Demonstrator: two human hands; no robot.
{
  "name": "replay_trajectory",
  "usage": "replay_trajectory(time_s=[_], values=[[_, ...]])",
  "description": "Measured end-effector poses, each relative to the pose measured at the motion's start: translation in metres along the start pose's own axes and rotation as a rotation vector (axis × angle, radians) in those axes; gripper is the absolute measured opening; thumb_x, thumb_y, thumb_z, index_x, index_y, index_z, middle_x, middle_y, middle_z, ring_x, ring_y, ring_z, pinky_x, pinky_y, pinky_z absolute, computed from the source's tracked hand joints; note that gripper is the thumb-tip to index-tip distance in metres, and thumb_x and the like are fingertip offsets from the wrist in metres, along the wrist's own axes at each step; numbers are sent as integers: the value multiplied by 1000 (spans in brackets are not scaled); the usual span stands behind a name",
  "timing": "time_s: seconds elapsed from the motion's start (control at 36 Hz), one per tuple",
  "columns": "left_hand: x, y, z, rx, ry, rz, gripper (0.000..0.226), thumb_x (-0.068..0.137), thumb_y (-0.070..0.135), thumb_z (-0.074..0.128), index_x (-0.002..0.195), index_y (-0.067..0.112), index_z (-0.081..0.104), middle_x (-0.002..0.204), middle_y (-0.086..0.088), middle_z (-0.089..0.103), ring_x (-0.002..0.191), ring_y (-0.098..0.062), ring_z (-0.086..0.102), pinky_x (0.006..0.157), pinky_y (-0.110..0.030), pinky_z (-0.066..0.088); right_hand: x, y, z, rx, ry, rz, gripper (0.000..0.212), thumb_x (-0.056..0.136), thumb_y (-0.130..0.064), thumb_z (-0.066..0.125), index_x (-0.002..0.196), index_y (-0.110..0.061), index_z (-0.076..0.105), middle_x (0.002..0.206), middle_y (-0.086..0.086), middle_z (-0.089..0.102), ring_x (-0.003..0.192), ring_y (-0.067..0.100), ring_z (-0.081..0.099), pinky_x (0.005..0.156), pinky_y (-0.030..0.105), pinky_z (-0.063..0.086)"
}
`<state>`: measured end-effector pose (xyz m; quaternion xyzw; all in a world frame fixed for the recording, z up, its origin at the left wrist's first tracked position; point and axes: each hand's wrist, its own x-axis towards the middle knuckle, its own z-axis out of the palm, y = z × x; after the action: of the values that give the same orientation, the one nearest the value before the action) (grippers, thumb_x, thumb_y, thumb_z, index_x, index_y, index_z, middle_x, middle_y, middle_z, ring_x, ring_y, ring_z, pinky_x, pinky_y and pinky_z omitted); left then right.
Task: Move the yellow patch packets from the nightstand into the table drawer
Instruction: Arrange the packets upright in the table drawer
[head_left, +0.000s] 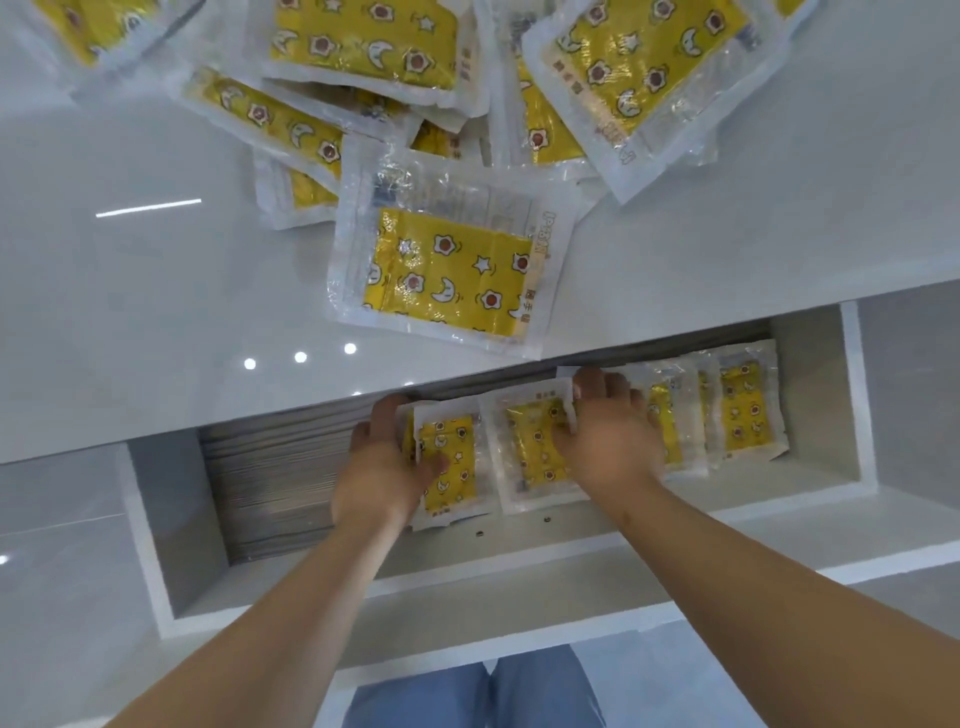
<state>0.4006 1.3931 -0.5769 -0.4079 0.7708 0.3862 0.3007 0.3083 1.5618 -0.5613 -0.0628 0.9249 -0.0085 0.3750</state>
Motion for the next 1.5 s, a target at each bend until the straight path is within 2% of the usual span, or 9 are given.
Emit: replay_trajectory(time_s=[0.19,0.39,0.53,0.61,0.72,0.97,1.06,1.17,1.5], values=[[2,-5,-15,128,-62,78,45,95,21,49,134,38,35,121,-4,59,96,-25,62,69,-30,49,2,-9,3,-194,-108,-317,72,87,-22,58,146,-32,18,155,1,8,142,29,9,113,43,18],[-14,-11,-47,56,35,61,39,96,12,46,133,23,38,101,-1,56,53,-16,53,40,-23,37,0,-11,11,-179,-62,-281,74,86,-16,59,146,-32,17,156,1,7,143,29,8,114,42,18],[-32,-21,-67,-253,159,60,36,92,4,51,126,19,47,108,4,59,94,-18,59,83,-33,49,-1,-10,12,-155,-55,-294,74,87,-16,59,146,-32,17,157,2,6,144,29,6,115,42,16],[-34,-14,-60,-374,54,56,30,88,-1,56,112,17,51,100,2,65,91,-15,64,76,-25,52,-2,-12,8,-160,-58,-288,73,86,-16,60,145,-31,22,156,3,10,144,30,9,114,43,19],[-24,1,-28,-179,-120,85,42,90,12,58,127,22,42,109,2,62,89,-16,63,72,-28,48,-2,-11,15,-165,59,-253,78,35,-10,90,109,-22,68,121,16,62,109,41,59,80,51,52],[-5,18,13,570,79,210,67,88,38,56,144,29,22,134,-6,46,121,-28,43,92,-35,41,2,8,22,-214,146,-306,85,6,-14,90,88,-24,73,108,10,69,95,36,67,70,45,56],[-7,18,17,671,130,225,81,81,48,61,146,28,17,141,-8,32,126,-29,36,97,-37,38,-6,8,14,-211,111,-283,80,25,-20,92,102,-26,69,124,12,61,109,38,61,84,49,51],[-11,16,17,657,44,195,84,82,48,60,147,28,11,146,-8,23,130,-30,32,102,-38,35,-17,12,7,-130,-52,-298,66,85,-24,61,142,-30,28,157,2,5,144,29,7,116,43,11],[-105,41,-55,350,52,356,50,92,26,54,139,23,36,138,2,40,123,-13,43,93,-21,39,-96,-8,-58,171,-70,-135,57,92,-34,47,144,-27,25,157,-4,6,143,21,9,115,37,13]])
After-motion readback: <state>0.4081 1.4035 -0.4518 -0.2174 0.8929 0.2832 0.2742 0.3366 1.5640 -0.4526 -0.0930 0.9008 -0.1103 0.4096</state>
